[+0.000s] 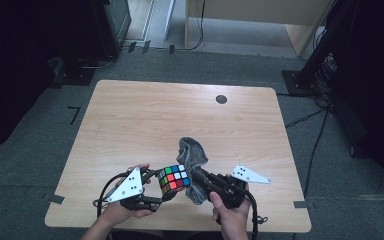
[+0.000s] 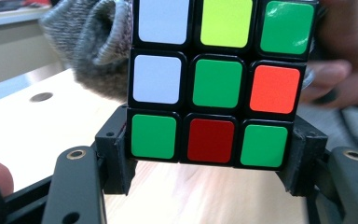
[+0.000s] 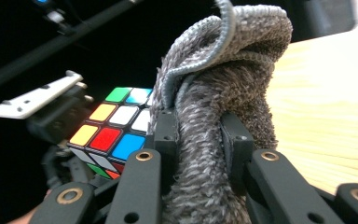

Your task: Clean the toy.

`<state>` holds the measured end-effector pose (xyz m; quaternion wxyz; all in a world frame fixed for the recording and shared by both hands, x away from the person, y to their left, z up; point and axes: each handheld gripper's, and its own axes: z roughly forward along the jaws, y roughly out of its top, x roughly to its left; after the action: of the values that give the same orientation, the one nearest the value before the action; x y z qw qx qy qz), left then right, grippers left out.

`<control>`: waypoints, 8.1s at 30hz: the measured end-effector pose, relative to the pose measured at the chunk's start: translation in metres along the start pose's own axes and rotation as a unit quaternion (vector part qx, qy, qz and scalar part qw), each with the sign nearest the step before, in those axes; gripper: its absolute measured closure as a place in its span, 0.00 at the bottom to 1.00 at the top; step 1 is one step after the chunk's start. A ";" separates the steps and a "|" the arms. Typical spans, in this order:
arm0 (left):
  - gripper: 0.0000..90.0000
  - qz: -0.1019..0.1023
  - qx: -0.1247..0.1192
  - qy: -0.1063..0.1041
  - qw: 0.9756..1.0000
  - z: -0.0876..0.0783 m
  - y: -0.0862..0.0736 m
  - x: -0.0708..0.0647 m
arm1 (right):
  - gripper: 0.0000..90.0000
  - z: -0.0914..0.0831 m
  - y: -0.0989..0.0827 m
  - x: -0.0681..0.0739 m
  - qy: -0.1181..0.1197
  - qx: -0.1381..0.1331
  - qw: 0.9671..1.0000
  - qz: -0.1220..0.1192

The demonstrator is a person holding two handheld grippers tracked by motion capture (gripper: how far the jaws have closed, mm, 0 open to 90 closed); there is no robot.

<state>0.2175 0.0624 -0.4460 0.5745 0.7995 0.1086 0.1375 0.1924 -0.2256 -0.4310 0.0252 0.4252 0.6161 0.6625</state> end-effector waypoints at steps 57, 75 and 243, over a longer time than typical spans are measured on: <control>0.37 0.024 0.036 0.095 0.995 0.018 -0.017 -0.005 | 0.17 0.029 -0.008 0.023 -0.077 0.080 0.993 -0.025; 0.32 0.065 0.043 0.086 0.993 0.032 -0.011 -0.026 | 0.39 0.035 -0.023 0.029 -0.121 0.095 0.988 -0.008; 0.36 -0.091 0.024 0.040 0.995 0.004 -0.024 0.032 | 0.70 0.009 -0.036 -0.104 -0.323 0.182 0.924 -0.090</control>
<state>0.2490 0.0768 -0.4666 0.5601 0.7940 0.2071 0.1141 0.2459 -0.2679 -0.5173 0.2044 0.5561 0.7204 0.3605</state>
